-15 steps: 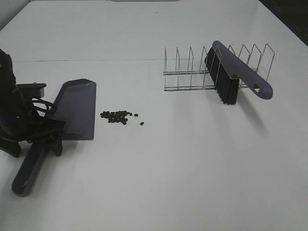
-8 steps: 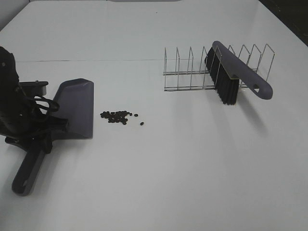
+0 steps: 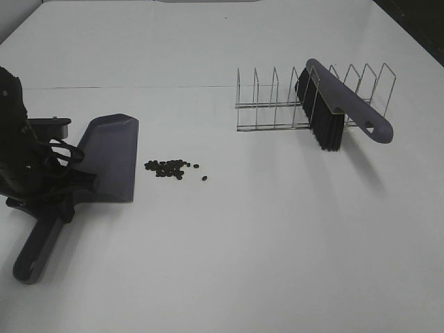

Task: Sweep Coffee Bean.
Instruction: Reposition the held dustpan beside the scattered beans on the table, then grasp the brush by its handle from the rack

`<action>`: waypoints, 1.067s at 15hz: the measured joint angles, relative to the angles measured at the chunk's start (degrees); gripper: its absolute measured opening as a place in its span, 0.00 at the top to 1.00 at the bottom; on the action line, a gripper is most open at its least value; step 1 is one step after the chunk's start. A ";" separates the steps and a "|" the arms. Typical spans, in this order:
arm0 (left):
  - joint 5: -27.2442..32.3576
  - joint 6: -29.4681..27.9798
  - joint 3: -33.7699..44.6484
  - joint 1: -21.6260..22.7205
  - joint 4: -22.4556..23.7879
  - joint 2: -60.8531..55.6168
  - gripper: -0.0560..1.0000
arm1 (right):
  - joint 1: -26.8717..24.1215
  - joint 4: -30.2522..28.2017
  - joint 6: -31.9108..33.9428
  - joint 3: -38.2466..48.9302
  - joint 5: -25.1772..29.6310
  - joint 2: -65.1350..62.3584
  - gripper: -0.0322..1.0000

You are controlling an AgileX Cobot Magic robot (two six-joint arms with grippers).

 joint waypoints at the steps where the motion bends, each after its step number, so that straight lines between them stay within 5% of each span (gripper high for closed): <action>1: 0.74 0.06 0.40 -0.06 1.03 -0.74 0.63 | 0.00 0.00 0.00 0.00 0.00 0.00 0.23; 6: -0.34 -0.86 5.90 -0.06 3.38 -7.68 0.63 | 0.00 0.00 2.64 -4.18 0.11 3.15 0.23; 16: -11.29 -0.97 12.55 -0.06 4.87 -8.48 0.63 | 0.00 -0.29 3.09 -19.02 1.09 33.58 0.23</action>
